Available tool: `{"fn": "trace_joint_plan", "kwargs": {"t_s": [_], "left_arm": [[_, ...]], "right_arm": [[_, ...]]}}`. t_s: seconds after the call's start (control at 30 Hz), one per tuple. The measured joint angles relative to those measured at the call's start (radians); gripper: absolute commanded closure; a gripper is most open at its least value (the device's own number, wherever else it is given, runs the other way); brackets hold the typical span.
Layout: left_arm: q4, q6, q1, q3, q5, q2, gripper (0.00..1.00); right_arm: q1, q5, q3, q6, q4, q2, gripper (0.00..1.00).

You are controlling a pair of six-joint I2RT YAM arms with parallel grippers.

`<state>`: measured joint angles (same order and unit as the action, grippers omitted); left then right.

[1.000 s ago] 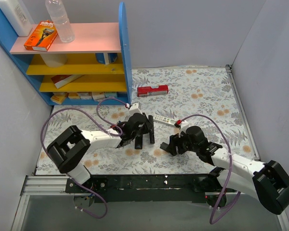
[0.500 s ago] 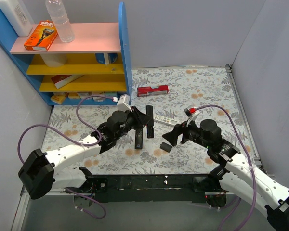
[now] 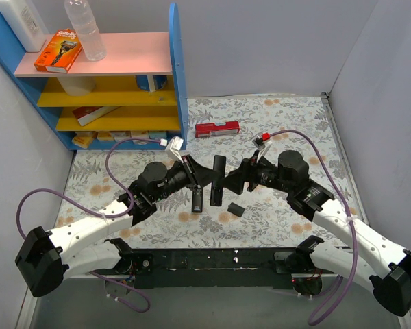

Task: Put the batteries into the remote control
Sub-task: Adjust the remote control.

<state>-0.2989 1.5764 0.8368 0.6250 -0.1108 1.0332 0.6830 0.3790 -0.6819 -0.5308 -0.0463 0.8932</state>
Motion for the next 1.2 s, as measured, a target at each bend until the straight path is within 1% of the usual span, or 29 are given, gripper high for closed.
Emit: {"fn": "trace_joint_plan", "kwargs": {"t_s": [0.2,0.37,0.53,0.73,0.83,0.87,0.93,1.03,1.07,1.13,1.17,1.2], "left_arm": [[-0.032,0.005,0.0,-0.001,-0.083,-0.003,1.0],[-0.038,0.015,0.0,-0.009,-0.105,-0.031,1.0],[-0.053,0.022,-0.002,-0.011,-0.142,-0.048,1.0],[-0.095,0.044,-0.002,-0.019,-0.205,-0.051,1.0],[-0.121,0.058,-0.002,-0.023,-0.23,-0.048,1.0],[-0.131,0.063,-0.002,-0.023,-0.237,-0.046,1.0],[-0.147,0.068,-0.002,-0.023,-0.248,-0.043,1.0],[-0.163,0.077,-0.002,-0.023,-0.257,-0.041,1.0],[-0.169,0.08,-0.002,-0.023,-0.258,-0.04,1.0],[-0.18,0.085,-0.002,-0.024,-0.261,-0.04,1.0],[-0.183,0.089,-0.002,-0.025,-0.263,-0.039,1.0],[-0.188,0.09,-0.002,-0.026,-0.264,-0.037,0.98]], "right_arm": [[-0.005,0.024,-0.032,-0.071,-0.046,0.014,0.21],[-0.03,0.056,-0.035,-0.124,-0.083,0.014,0.26],[-0.061,0.08,-0.034,-0.193,-0.13,0.006,0.28],[-0.079,0.119,-0.022,-0.278,-0.225,-0.002,0.31],[-0.079,0.137,-0.011,-0.312,-0.275,0.002,0.34],[-0.079,0.141,-0.007,-0.32,-0.285,0.003,0.38],[-0.079,0.151,0.005,-0.341,-0.311,0.008,0.41],[-0.079,0.16,0.025,-0.37,-0.337,0.009,0.5],[-0.079,0.163,0.026,-0.375,-0.338,0.01,0.58],[-0.079,0.171,0.027,-0.39,-0.353,0.011,0.69],[-0.079,0.174,0.027,-0.396,-0.365,0.01,0.79],[-0.079,0.178,0.027,-0.404,-0.374,0.01,0.83]]}}
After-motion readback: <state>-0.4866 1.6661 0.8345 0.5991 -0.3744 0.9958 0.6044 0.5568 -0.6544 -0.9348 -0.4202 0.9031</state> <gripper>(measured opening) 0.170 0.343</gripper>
